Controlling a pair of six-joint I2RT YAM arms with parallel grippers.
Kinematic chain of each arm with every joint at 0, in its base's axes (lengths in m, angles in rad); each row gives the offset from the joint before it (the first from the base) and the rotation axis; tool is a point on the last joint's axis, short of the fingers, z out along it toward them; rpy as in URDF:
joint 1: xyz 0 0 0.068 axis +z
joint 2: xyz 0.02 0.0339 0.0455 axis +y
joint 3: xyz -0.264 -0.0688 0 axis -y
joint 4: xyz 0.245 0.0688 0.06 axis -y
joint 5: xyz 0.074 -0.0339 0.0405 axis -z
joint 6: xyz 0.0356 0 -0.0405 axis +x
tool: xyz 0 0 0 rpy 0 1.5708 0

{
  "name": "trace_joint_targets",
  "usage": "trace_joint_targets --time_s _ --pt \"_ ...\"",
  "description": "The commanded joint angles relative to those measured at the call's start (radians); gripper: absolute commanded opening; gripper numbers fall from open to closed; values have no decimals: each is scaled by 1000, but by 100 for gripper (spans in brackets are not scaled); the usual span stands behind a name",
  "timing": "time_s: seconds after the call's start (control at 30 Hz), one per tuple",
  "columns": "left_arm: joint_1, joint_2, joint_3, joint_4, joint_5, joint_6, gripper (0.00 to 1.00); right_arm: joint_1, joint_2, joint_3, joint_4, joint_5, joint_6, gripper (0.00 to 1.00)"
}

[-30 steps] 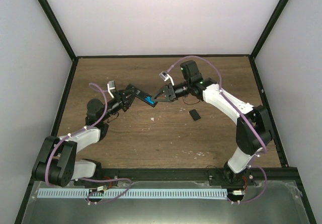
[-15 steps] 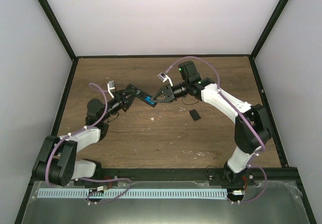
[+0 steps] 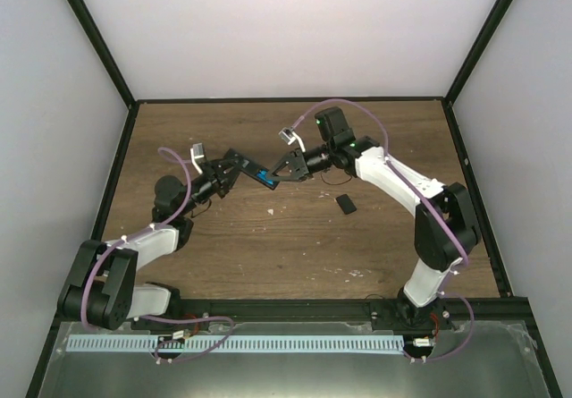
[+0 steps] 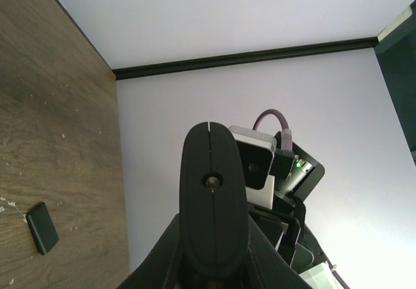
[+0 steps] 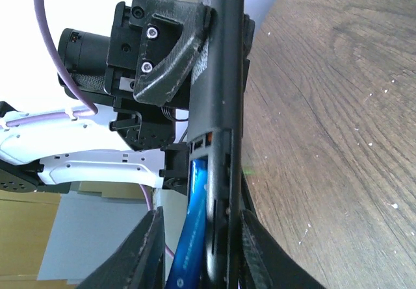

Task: Load the batteries into the remote control

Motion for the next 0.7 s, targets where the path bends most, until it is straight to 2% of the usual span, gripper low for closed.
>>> trace_joint_targets --time_s 0.0,0.23,0.67 --pt "-5 3 -1 49 -7 11 0 24 12 58 -1 -18 -15 25" --pt "-6 6 -1 43 -15 23 0 26 -28 66 -34 -8 -35 34" --pt "-5 12 -1 88 6 3 0 -1 -75 2 -7 -42 -30 36"
